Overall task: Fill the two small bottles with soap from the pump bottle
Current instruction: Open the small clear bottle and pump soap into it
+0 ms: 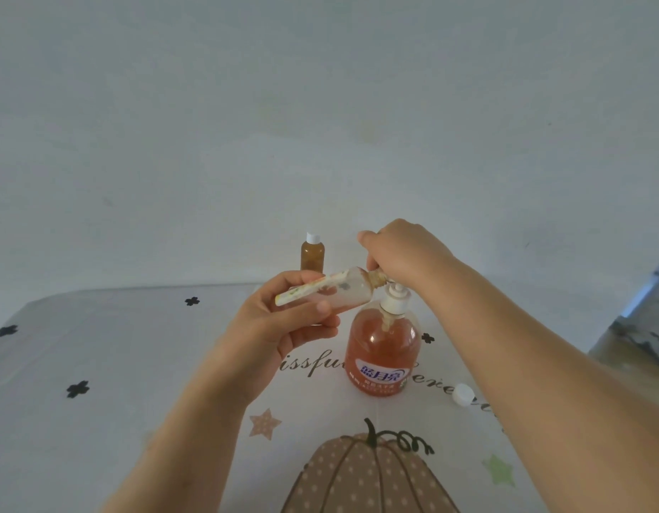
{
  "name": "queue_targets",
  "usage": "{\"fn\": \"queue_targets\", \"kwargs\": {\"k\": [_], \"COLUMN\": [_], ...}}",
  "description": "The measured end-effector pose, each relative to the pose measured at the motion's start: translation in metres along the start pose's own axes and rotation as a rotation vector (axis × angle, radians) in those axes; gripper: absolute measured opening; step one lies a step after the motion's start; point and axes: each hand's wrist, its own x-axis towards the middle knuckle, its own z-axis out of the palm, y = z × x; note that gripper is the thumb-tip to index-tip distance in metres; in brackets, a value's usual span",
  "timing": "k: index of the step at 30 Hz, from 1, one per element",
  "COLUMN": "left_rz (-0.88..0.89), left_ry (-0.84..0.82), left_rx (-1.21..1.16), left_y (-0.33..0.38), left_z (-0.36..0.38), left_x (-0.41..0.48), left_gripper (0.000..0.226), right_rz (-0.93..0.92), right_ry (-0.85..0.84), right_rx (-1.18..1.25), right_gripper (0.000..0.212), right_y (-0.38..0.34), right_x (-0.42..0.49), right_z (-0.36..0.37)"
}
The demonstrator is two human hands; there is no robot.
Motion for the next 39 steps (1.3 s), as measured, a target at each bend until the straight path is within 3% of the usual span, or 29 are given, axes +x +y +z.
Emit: {"fn": "queue_targets", "kwargs": {"k": [13,27,39], "left_rz": [-0.030,0.006,-0.027], "left_ry": [0.001,-0.015,-0.004], "left_rx": [0.019,-0.007,0.017], "left_y": [-0.007,-0.001,-0.009], "left_z": [-0.007,0.000,-0.009], "left_x": [0.004,0.000,0.007], "left_gripper": [0.024,0.023,0.020], "right_rz": [0.044,-0.034,0.064], "right_ry": [-0.018,0.004,-0.001], "right_rx": [0.018,0.008,-0.016], "right_gripper": [0.043,0.042,0.039], "right_y": [0.007,0.001,0.006], "right_x": [0.003,0.001,0.005], "right_z": [0.014,-0.001,0.014]}}
